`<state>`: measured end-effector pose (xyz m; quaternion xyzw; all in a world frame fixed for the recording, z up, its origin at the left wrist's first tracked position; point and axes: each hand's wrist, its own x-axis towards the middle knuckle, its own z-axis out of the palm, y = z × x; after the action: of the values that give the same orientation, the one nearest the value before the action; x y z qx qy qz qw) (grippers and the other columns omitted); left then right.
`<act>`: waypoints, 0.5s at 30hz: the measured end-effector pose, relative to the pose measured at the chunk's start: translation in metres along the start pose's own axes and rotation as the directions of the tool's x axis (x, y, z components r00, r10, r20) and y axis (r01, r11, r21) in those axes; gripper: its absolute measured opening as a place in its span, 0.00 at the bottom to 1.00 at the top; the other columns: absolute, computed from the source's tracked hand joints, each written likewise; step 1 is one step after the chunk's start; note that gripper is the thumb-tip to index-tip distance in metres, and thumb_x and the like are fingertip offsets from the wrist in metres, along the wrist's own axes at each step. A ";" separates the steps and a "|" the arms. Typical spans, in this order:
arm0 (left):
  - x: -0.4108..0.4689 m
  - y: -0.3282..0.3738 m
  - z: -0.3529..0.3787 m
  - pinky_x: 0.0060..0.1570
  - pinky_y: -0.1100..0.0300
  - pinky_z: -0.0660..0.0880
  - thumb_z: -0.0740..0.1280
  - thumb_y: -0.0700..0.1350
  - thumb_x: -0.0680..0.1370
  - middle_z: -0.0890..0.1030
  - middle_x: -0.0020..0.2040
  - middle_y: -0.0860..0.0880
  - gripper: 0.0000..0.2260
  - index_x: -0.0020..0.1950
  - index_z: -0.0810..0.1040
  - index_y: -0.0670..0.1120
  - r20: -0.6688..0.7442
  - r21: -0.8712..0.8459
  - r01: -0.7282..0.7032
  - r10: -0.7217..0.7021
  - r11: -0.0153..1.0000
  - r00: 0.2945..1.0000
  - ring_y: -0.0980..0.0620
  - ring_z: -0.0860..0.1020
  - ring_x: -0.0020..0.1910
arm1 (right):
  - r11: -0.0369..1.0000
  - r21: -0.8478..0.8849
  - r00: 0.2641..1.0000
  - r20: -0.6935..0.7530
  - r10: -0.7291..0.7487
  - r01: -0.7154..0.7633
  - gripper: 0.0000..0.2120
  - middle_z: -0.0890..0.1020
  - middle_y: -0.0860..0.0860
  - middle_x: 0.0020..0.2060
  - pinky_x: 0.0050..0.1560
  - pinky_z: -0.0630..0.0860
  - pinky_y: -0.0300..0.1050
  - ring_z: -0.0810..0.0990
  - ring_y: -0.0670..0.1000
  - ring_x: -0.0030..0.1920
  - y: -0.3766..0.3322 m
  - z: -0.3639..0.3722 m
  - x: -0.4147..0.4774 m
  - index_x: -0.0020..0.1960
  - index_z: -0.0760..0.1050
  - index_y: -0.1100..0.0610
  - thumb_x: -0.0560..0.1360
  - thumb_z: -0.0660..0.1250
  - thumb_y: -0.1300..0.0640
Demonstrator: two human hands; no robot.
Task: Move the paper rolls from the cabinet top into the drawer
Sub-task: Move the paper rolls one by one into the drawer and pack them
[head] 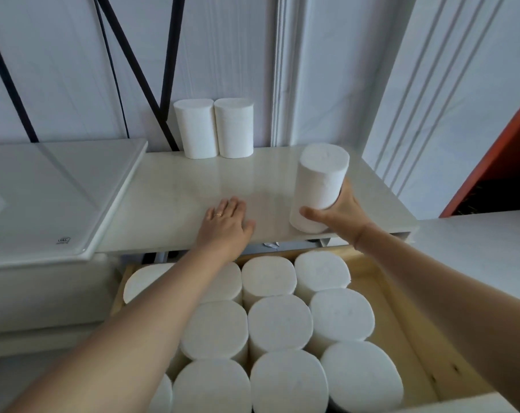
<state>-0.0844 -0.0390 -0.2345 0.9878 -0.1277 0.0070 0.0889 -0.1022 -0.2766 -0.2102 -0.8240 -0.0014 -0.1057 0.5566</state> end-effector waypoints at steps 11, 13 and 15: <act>-0.087 0.080 0.036 0.71 0.52 0.33 0.44 0.59 0.81 0.41 0.78 0.52 0.27 0.77 0.44 0.51 0.013 -0.029 -0.240 0.240 0.970 0.971 0.54 0.37 0.75 | 0.996 -0.087 0.999 0.039 0.006 -0.002 0.47 0.75 0.51 0.61 0.62 0.74 0.51 0.75 0.49 0.61 0.009 -0.087 -0.089 0.70 0.59 0.53 0.57 0.78 0.54; -0.092 0.085 0.042 0.71 0.54 0.33 0.44 0.60 0.81 0.40 0.78 0.52 0.27 0.77 0.43 0.52 0.083 -0.043 -0.249 0.252 0.968 0.964 0.55 0.36 0.75 | 0.996 -0.089 0.999 0.044 0.013 -0.009 0.48 0.73 0.53 0.63 0.62 0.74 0.51 0.73 0.51 0.63 0.014 -0.095 -0.100 0.71 0.57 0.54 0.58 0.79 0.56; -0.097 0.086 0.047 0.72 0.53 0.33 0.44 0.61 0.80 0.38 0.77 0.53 0.28 0.77 0.41 0.52 0.139 -0.026 -0.255 0.256 0.967 0.957 0.56 0.35 0.74 | 0.992 -0.123 0.997 0.078 0.022 -0.013 0.49 0.72 0.54 0.63 0.62 0.74 0.50 0.73 0.52 0.63 0.021 -0.100 -0.108 0.72 0.56 0.55 0.59 0.79 0.59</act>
<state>-0.2003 -0.1050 -0.2697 0.9607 -0.2602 -0.0519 0.0818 -0.2228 -0.3642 -0.2128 -0.8601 -0.0099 -0.0677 0.5055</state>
